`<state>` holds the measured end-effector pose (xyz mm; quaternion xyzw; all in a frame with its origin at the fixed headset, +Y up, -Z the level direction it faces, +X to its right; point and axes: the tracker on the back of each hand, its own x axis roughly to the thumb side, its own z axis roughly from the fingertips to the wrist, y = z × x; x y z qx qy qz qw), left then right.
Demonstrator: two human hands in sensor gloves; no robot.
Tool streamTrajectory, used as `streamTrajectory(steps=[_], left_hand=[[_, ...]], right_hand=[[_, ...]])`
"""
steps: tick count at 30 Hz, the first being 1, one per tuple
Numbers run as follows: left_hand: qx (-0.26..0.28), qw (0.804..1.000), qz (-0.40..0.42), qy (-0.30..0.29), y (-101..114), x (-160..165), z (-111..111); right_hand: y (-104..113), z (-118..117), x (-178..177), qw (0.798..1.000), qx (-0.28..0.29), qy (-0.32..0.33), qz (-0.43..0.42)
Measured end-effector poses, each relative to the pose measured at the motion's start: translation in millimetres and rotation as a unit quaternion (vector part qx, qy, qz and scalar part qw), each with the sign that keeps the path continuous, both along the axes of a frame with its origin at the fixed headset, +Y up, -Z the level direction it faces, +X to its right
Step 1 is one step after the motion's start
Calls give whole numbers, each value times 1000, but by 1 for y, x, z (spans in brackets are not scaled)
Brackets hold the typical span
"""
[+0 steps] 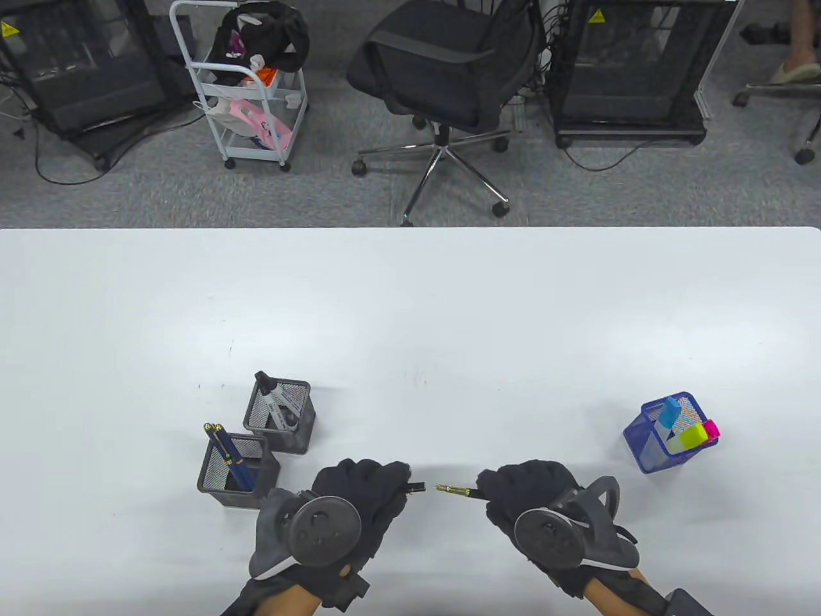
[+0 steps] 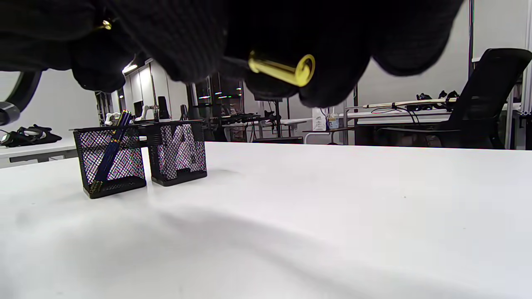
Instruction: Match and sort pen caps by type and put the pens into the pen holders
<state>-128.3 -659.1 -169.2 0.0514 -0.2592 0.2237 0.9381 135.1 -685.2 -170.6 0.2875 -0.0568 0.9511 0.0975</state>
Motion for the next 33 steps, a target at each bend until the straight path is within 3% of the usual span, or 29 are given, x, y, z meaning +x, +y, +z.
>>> streamTrajectory(steps=[10,18,24,30,33], left_hand=[[4,999,-33,-29,-5,15,5],[51,994,-63,-68,-7,31,13],[42,996,-18,-73,-3,27,13],[20,985,170,-25,-2,3,4],[-3,976,216,-7,-1,-11,0]], right_hand=[[-1,5,-10,999,11,19,23],[-3,12,-20,998,35,55,15],[-2,14,-23,997,38,65,-27],[-2,15,-23,995,19,62,-79],[-1,16,-25,996,17,64,-68]])
